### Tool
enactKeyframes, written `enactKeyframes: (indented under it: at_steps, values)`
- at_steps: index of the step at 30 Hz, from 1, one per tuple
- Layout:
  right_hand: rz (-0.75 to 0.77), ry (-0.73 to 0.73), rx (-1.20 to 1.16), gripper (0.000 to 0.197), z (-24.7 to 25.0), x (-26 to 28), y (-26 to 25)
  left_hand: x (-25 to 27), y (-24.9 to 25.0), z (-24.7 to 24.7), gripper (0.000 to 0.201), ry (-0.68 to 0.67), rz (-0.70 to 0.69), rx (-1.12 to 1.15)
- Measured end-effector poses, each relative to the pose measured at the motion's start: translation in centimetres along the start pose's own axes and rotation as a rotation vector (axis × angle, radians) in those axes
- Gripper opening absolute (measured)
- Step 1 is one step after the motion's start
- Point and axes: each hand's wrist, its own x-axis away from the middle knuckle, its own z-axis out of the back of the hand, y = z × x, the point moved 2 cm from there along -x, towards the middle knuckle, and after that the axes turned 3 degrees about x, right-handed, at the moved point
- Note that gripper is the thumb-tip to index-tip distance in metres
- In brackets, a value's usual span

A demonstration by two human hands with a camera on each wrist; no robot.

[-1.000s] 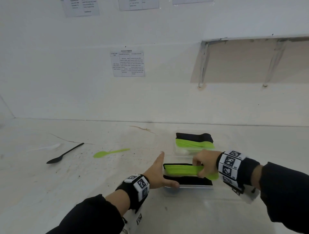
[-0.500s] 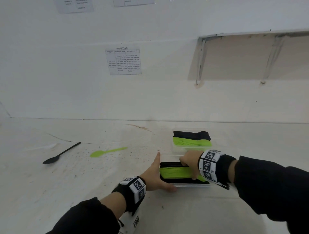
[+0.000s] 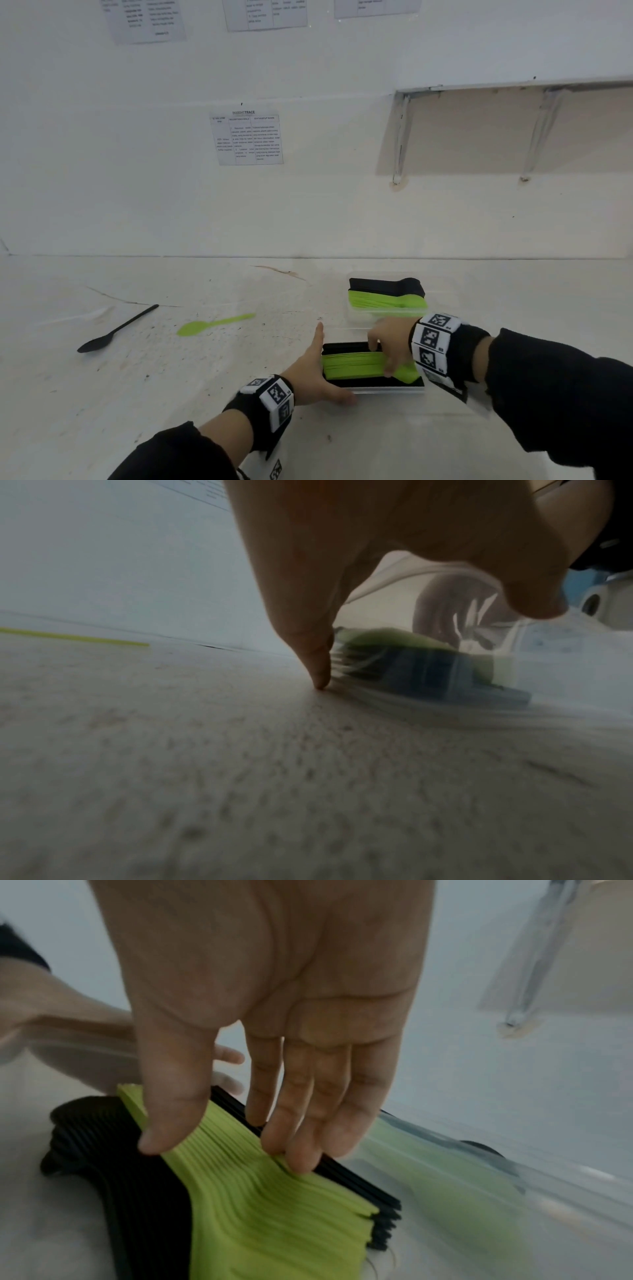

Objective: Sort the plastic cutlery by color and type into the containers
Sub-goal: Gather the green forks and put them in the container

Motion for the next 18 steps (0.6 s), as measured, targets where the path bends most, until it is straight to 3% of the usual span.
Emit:
enactKeyframes:
  at_steps: [4, 6, 10, 13, 18]
  values:
    - [-0.072, 0.07, -0.146, 0.047, -0.3, 1.2, 1.7, 0.1, 0.2, -0.2, 0.133, -0.006, -0.022, 0.02]
    - [-0.138, 0.165, -0.255, 0.038, -0.4, 2.4, 3.4, 0.0, 0.2, -0.2, 0.134, -0.006, -0.029, 0.013]
    - [-0.401, 0.371, -0.378, 0.034, -2.3, 4.6, 8.0, -0.2, -0.1, -0.1, 0.139, 0.003, -0.017, 0.029]
    - [-0.624, 0.26, -0.498, 0.05, -5.1, 5.8, 10.7, 0.0, 0.1, -0.3, 0.134, -0.008, -0.019, 0.027]
    - [-0.676, 0.022, -0.648, 0.056, -7.7, 6.3, 10.9, 0.1, 0.3, -0.1, 0.138, -0.002, -0.017, 0.055]
